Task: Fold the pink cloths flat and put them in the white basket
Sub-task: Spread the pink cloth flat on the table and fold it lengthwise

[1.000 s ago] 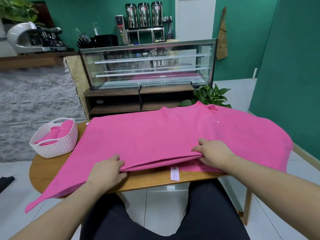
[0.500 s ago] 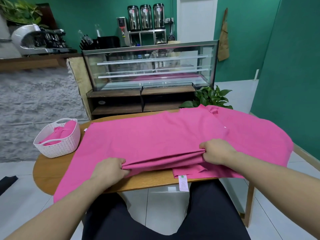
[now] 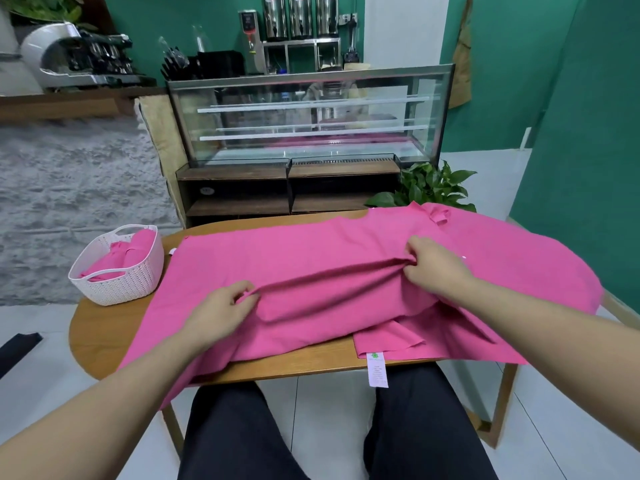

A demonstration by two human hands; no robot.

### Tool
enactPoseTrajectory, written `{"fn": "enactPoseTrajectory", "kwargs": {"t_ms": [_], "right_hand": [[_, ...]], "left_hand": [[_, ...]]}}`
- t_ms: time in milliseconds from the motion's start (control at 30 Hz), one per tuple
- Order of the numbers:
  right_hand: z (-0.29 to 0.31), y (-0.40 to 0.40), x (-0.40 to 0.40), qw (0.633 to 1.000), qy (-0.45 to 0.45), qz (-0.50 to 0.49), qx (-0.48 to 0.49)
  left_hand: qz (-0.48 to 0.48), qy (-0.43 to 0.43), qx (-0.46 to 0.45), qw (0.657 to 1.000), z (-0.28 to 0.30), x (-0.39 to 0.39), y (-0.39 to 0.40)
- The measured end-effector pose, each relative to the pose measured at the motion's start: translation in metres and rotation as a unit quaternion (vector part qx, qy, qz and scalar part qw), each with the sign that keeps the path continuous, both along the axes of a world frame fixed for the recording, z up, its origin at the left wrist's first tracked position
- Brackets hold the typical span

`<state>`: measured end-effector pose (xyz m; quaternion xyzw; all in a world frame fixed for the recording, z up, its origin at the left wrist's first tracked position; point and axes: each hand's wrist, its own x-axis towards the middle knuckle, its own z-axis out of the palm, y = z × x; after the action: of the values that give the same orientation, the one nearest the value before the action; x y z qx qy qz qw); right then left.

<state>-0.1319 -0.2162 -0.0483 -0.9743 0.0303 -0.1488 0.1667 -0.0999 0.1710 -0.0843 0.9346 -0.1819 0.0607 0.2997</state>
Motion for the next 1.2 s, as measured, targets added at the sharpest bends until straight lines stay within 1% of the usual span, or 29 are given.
{"fn": "enactPoseTrajectory", "kwargs": {"t_ms": [67, 167, 267, 367, 500, 600, 700, 767, 933, 1033, 1200], "right_hand": [[0.003, 0.002, 0.012, 1.000, -0.004, -0.011, 0.002], [0.011, -0.001, 0.032, 1.000, 0.001, 0.010, 0.016], [0.020, -0.004, 0.054, 0.999, 0.013, 0.029, 0.035], [0.026, 0.001, 0.077, 0.997, 0.017, 0.058, 0.049], [0.022, 0.009, 0.107, 0.994, 0.039, 0.078, 0.060], [0.022, 0.009, 0.132, 0.991, 0.036, 0.059, 0.112], [0.024, 0.004, 0.161, 0.989, 0.028, -0.003, 0.143], [0.024, -0.001, 0.180, 0.989, 0.047, -0.035, 0.133], [0.021, -0.004, 0.227, 0.993, 0.082, -0.070, 0.044], [0.016, -0.004, 0.261, 0.989, 0.096, -0.107, 0.022], [-0.009, -0.008, 0.308, 0.986, 0.120, -0.118, -0.006]], "left_hand": [[0.039, -0.026, 0.003, 0.999, 0.006, 0.013, -0.002], [0.096, -0.053, 0.037, 0.993, 0.018, 0.032, -0.006], [0.136, -0.051, 0.033, 0.989, 0.028, 0.054, -0.007], [0.160, -0.036, 0.001, 0.986, 0.036, 0.077, -0.012], [0.178, -0.061, 0.024, 0.982, 0.050, 0.104, -0.035], [0.200, -0.065, 0.028, 0.977, 0.063, 0.130, -0.044], [0.207, -0.059, 0.010, 0.977, 0.068, 0.165, -0.042], [0.211, -0.046, 0.016, 0.976, 0.068, 0.187, -0.043], [0.208, -0.037, 0.047, 0.976, 0.061, 0.236, -0.059], [0.210, -0.031, 0.049, 0.976, 0.055, 0.269, -0.068], [0.198, -0.006, 0.054, 0.979, 0.020, 0.317, -0.073]]}}
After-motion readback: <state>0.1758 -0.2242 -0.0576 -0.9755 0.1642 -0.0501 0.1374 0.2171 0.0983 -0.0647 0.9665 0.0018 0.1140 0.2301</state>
